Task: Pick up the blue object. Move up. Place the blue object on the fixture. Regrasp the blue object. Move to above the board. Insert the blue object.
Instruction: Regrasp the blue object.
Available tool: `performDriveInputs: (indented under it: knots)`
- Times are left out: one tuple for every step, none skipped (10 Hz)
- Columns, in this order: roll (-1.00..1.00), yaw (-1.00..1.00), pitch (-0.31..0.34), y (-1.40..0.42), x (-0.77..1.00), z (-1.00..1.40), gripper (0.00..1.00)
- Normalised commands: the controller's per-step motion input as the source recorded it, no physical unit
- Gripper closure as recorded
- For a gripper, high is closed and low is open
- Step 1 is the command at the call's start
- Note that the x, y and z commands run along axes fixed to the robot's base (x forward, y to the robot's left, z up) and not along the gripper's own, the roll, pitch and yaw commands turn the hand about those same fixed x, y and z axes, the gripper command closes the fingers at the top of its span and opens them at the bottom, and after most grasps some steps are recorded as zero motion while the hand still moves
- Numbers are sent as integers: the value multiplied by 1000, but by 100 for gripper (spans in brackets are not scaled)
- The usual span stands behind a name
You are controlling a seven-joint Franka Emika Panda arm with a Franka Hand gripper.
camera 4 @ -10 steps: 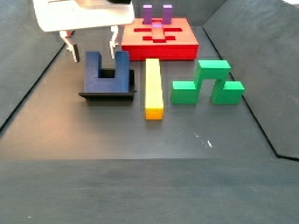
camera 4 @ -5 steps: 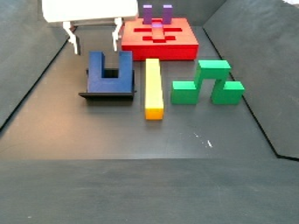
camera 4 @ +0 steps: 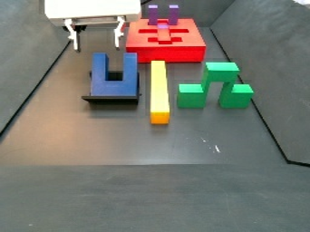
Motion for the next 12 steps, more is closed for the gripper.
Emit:
performDriveInputs:
  knots:
    - [374,0,106,-54,523,-151,0]
    - [257,0,120,-114,514,-206,0]
    - [171,0,74,-60,346,-183,0]
    - [0,0,0,-40,189,-80,0]
    - [-131,-6,-97,-51,294,-160,0]
    - [-89,0,-114,-9,146,-157,0]
    - [-89,0,-89,0,46,-171,0]
    - [-20,0,0,0,-40,-66,0]
    - [-37,0,0,0,-126,-17,0]
    - [0,0,0,0,-57,-63,0]
    - [0,0,0,0,0,-131,0]
    - [9,0,0,0,0,-200,0]
